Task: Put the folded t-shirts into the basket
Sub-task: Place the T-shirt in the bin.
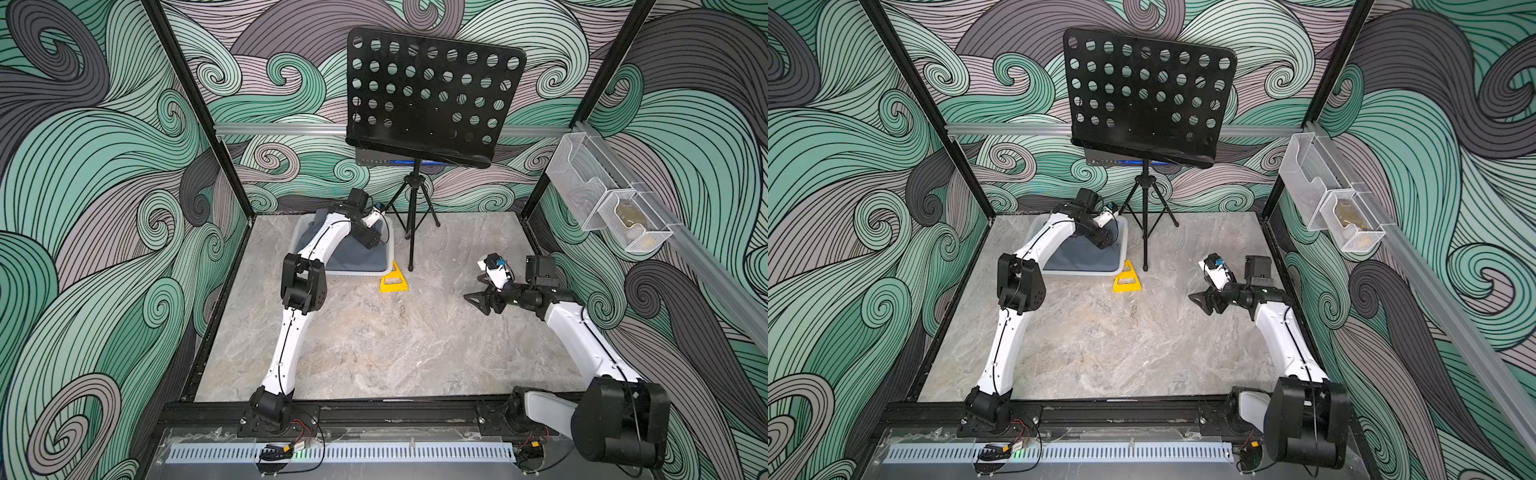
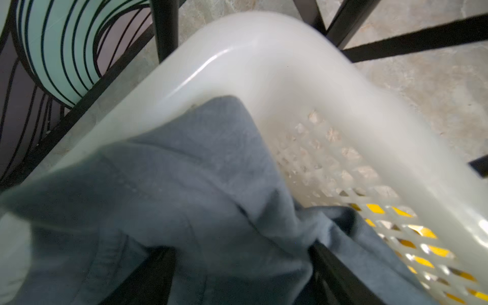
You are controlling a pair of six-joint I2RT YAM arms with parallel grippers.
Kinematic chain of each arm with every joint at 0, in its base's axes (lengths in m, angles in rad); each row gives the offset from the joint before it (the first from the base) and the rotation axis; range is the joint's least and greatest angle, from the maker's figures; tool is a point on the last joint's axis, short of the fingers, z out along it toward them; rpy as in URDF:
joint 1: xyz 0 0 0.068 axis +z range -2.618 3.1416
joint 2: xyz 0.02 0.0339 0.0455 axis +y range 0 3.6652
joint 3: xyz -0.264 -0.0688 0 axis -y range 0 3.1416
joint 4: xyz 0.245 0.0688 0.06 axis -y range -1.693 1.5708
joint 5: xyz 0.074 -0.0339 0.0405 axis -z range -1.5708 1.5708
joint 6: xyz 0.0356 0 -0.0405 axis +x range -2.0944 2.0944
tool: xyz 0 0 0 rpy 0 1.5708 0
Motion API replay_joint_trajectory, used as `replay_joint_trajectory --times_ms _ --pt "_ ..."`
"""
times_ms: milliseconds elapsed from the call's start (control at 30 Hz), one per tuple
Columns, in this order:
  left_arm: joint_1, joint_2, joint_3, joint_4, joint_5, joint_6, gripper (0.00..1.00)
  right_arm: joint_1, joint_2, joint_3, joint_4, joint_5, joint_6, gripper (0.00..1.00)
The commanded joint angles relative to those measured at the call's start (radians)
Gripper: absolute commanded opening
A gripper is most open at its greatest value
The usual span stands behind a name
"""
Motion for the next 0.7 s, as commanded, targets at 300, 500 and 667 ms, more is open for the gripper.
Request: replay_joint_trajectory --times_ms 300,500,667 --pt "0.040 -0.355 -0.373 0.104 -0.076 0.082 0.93 -0.011 0.018 -0.004 -0.015 -0.038 -0.024 0.85" --pt "0.115 -0.317 -0.352 0.092 -0.059 0.056 0.92 -0.021 0.014 -0.010 -0.012 -0.040 -0.027 0.85" --pt "0.185 -0.239 -0.282 0.081 -0.060 0.032 0.91 -0.039 0.017 -0.010 -0.017 -0.052 -0.031 0.85"
